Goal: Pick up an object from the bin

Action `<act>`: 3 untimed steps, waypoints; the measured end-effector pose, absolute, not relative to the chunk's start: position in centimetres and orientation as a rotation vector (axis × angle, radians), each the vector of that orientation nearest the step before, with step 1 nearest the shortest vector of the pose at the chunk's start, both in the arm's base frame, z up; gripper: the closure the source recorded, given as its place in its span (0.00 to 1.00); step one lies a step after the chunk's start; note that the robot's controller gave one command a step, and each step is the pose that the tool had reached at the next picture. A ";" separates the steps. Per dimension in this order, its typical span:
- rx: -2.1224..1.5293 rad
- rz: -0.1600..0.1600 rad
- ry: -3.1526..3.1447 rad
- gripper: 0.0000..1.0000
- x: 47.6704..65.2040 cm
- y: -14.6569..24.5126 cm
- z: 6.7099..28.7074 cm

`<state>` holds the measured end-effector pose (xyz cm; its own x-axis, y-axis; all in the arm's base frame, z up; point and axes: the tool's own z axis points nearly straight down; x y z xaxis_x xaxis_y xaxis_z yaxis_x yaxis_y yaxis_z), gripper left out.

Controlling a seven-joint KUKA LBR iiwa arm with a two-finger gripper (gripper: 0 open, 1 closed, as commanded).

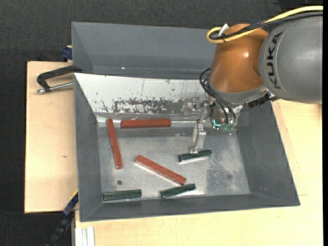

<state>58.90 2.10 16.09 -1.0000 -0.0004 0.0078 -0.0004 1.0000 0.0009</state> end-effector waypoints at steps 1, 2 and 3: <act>0.000 -0.002 -3.142 0.00 59.1 2.1 16.6; 0.157 -0.003 -3.143 0.00 57.8 -0.5 12.8; 0.636 -0.002 -3.077 1.00 56.8 -3.5 7.1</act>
Offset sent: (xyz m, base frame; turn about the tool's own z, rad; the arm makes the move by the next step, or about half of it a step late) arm -0.0336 -0.0677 -0.0909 -0.2305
